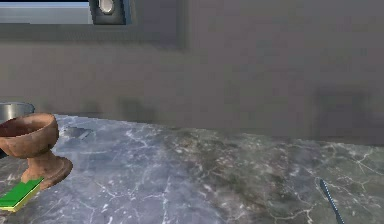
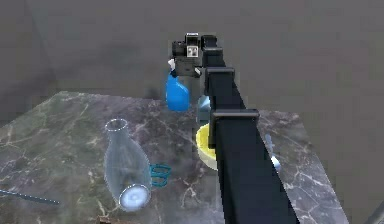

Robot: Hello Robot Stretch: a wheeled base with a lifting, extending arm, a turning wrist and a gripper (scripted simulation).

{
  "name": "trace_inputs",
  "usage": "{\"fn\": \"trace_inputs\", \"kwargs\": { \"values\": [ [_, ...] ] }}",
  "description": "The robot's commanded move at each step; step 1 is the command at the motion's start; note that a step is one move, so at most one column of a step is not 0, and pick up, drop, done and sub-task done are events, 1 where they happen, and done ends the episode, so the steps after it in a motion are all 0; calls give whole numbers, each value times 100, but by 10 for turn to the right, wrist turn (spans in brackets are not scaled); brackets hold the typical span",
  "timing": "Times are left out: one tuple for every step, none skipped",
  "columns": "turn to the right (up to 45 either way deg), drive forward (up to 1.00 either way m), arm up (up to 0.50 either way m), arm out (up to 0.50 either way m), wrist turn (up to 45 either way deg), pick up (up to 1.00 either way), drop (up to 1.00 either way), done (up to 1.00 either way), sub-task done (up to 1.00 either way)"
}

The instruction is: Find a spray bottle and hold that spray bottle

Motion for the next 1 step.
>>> {"fn": "trace_inputs", "kwargs": {
  "values": [
    [0, 0, 0, 0, 0, 100, 0, 0, 0]
  ]
}}
